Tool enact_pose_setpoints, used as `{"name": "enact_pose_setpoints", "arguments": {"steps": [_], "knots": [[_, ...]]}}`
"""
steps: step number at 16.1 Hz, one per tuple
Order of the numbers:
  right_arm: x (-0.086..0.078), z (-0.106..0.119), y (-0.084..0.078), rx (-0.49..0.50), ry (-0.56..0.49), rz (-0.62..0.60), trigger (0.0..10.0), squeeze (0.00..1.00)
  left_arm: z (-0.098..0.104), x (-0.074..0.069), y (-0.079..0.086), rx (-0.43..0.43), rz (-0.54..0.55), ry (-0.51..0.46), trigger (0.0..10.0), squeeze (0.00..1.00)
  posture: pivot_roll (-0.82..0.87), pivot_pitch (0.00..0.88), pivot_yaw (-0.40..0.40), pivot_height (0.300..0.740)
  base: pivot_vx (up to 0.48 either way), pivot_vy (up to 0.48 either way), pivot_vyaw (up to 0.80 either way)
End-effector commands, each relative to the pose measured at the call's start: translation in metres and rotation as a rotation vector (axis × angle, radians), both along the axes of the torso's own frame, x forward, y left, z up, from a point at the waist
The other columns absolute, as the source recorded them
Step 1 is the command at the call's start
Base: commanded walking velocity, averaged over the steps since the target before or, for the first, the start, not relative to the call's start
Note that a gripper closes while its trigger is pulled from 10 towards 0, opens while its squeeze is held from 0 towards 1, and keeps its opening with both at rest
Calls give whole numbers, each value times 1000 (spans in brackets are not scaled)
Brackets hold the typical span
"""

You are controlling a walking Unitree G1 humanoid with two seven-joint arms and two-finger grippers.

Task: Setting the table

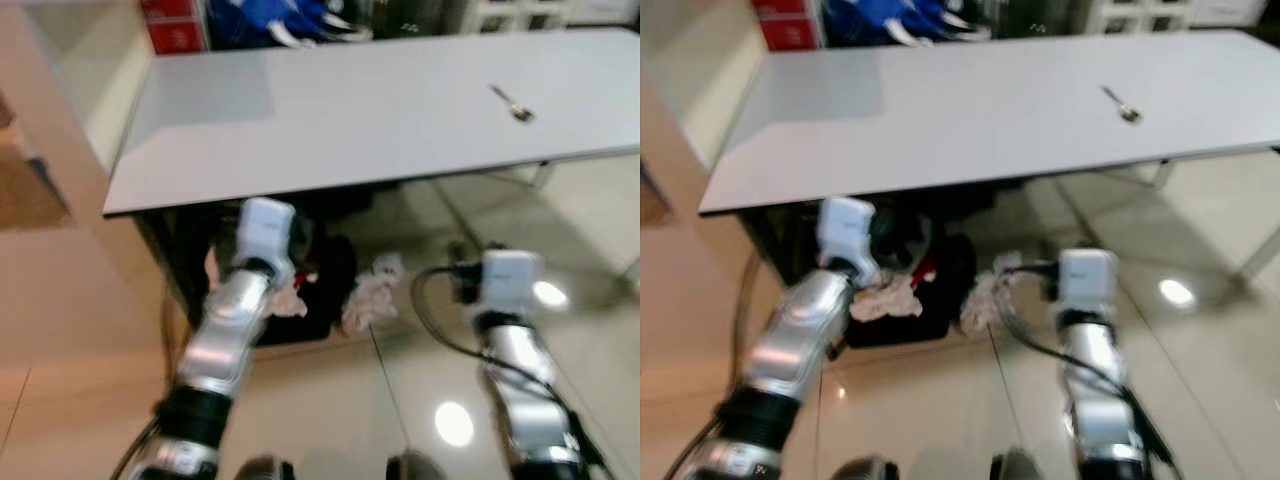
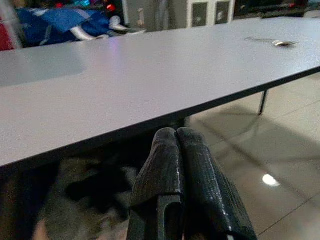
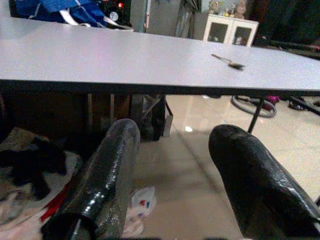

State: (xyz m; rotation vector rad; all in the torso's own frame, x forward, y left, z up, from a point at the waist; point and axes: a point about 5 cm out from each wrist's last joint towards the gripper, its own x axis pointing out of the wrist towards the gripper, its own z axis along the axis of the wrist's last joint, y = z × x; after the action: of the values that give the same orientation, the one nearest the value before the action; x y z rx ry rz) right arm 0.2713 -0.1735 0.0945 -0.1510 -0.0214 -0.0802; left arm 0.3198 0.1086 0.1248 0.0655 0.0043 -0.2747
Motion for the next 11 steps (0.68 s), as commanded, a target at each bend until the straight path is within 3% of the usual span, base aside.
{"name": "enact_pose_setpoints", "arguments": {"steps": [1, 4, 6, 8, 11], "knots": [[3, 4, -8, -28, -11, -7, 10000, 0, 1, 0, -9, 6, -12, -6, 10000, 0, -15, 0, 25, 697, 0, 458, 587], [8, 4, -6, -36, -7, 14, 10000, 0, -1, -1, -9, 13, -9, -6, 10000, 0, -7, 0, 18, 701, 0, 458, 521], [9, 3, -7, -31, -2, 15, 10000, 0, -4, 0, -8, -30, 11, 34, 10000, 0, -2, 0, 12, 709, 0, 452, 228], [11, 5, -3, -47, -9, 45, 10000, 0, -3, -1, -10, -6, 1, 17, 10000, 0, 4, 0, 6, 709, 0, 433, 0], [12, 4, -3, -46, -12, 52, 10000, 0, -2, -3, -11, 15, -7, -4, 10000, 0, 12, 0, -2, 709, 0, 433, 610]]}}
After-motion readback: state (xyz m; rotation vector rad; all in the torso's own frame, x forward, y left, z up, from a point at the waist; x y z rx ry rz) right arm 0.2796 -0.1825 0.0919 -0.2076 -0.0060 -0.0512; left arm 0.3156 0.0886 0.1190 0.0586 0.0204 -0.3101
